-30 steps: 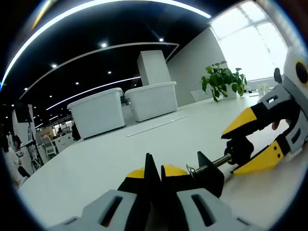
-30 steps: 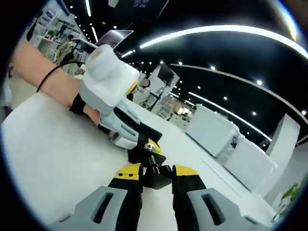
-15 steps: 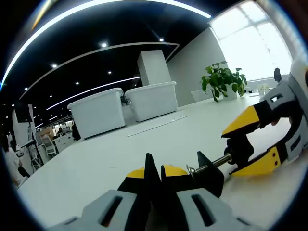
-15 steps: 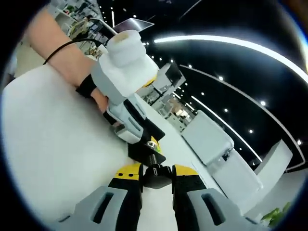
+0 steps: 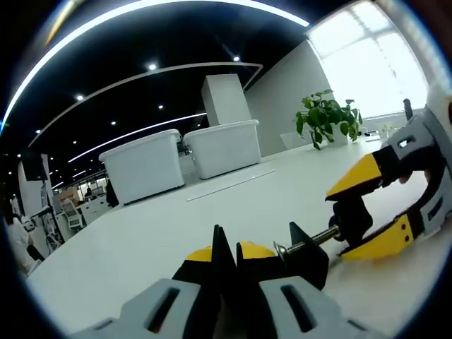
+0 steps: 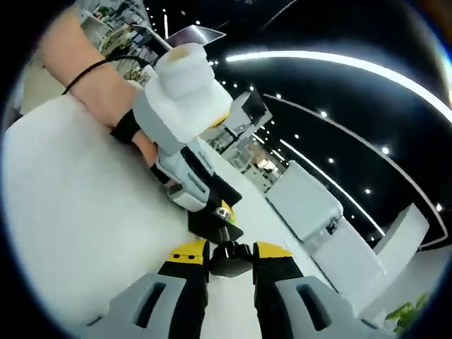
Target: Clamp the fixed fixture on the desktop, loosen the retaining clip, secure it to the edge of the desk, and tighten the retaining clip.
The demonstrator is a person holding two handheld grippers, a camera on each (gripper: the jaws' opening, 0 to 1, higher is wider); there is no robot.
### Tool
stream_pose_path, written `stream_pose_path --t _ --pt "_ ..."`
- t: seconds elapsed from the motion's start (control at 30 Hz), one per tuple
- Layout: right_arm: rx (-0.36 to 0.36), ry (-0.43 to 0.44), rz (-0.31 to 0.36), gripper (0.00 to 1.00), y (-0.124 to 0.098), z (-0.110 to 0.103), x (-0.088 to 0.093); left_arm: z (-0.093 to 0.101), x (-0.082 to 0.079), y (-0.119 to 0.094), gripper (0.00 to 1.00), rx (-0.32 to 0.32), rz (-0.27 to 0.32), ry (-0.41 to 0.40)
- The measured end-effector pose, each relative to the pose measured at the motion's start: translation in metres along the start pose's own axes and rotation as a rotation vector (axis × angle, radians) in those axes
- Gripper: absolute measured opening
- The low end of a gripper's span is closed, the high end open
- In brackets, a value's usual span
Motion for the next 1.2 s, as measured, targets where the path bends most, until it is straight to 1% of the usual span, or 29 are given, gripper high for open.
stream_pose_path --t 0.07,0.13,0.17,0.23,0.27,0.3,0.33,0.37,0.4,0.47,0.53,0.57,0.63,0.7,0.77,0.83,1.0,1.07,1.2 --pt "0.009 0.135 0.012 0.25 -0.002 0.005 -0.002 0.000 0.000 0.000 0.09 0.001 0.000 0.000" --pt "0.029 0.289 0.080 0.25 -0.003 0.014 -0.010 0.000 0.000 0.000 0.09 0.001 0.000 0.001" --pt "0.041 0.351 0.094 0.25 -0.005 0.019 -0.011 0.000 0.000 0.000 0.09 0.002 0.001 0.002" --pt "0.061 0.502 0.133 0.26 -0.006 0.025 -0.012 0.000 0.000 0.000 0.09 0.002 0.001 0.003" --pt "0.057 0.605 0.147 0.28 -0.006 0.027 -0.010 0.000 0.000 0.000 0.09 0.002 0.001 0.003" --pt "0.053 0.671 0.149 0.30 -0.006 0.028 -0.008 0.000 0.000 0.000 0.09 0.002 0.002 0.004" --pt "0.054 0.715 0.146 0.31 -0.006 0.030 -0.004 0.000 0.000 0.000 0.09 0.002 0.002 0.005" --pt "0.068 0.742 0.123 0.31 -0.007 0.029 0.001 0.000 0.000 0.000 0.09 0.002 0.002 0.005" --pt "0.086 0.744 0.101 0.29 -0.007 0.031 0.007 0.000 0.000 0.000 0.09 0.002 0.003 0.006" --pt "0.100 0.794 0.076 0.26 -0.006 0.034 0.014 0.000 0.000 0.000 0.09 0.003 0.003 0.005" --pt "0.076 0.859 0.100 0.26 -0.005 0.033 0.012 0.001 0.000 0.000 0.09 0.004 0.004 0.005" --pt "0.071 0.873 0.101 0.26 -0.005 0.031 0.012 0.001 0.000 0.000 0.09 0.004 0.004 0.006" --pt "0.071 0.895 0.081 0.25 -0.002 0.032 0.017 0.001 0.000 0.000 0.09 0.004 0.006 0.010" --pt "0.078 0.887 0.052 0.23 0.000 0.030 0.021 0.001 0.000 0.000 0.09 0.005 0.007 0.012" --pt "0.053 0.879 0.060 0.23 0.002 0.027 0.018 0.001 -0.001 0.000 0.09 0.005 0.008 0.015" --pt "0.038 0.877 0.051 0.22 0.002 0.023 0.018 0.001 -0.001 -0.001 0.10 0.007 0.008 0.017" --pt "0.037 0.894 0.055 0.21 0.002 0.023 0.017 0.001 -0.001 0.000 0.10 0.007 0.009 0.021" --pt "0.033 0.867 0.062 0.21 0.003 0.024 0.017 0.001 -0.001 0.000 0.10 0.007 0.009 0.020" --pt "0.029 0.781 0.075 0.21 0.002 0.021 0.014 0.001 -0.001 0.000 0.10 0.007 0.008 0.018"
Point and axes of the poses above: the point that each gripper's makers call its tool centre point, and the gripper's own axes: y roughly forward along the fingers, z roughly to its right, x roughly out of its underside, the point moved 5 cm from there along -y, roughly backward along the fingers, and after that the axes turned 8 degrees about z, right-handed, at the moved point
